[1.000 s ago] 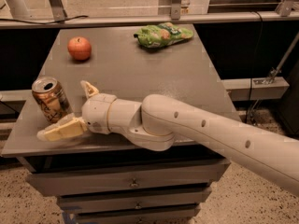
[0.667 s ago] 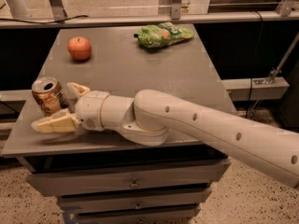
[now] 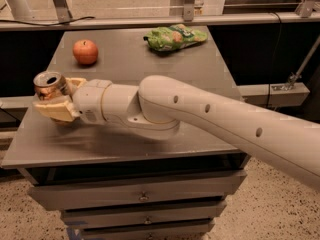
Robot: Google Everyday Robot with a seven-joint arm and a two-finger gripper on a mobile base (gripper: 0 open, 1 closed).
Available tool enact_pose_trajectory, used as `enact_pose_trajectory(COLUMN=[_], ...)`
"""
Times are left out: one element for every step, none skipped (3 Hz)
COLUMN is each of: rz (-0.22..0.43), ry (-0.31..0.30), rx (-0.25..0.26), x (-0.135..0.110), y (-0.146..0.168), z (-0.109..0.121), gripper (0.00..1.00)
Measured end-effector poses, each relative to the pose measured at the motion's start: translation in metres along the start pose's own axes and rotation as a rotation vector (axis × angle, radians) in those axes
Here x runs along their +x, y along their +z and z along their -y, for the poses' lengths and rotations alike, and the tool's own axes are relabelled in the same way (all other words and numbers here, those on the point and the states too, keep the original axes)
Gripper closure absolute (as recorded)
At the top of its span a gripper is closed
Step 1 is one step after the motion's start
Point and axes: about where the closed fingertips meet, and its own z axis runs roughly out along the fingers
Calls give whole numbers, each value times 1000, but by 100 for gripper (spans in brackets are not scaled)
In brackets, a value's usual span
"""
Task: Pick orange can
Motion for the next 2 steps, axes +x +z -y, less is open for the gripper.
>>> enact_pose_trajectory(rz=[10,60], ry=[-22,4], rx=[22,46], x=[-23,-37], y=[-18,-45], z=[4,8], gripper=[87,100])
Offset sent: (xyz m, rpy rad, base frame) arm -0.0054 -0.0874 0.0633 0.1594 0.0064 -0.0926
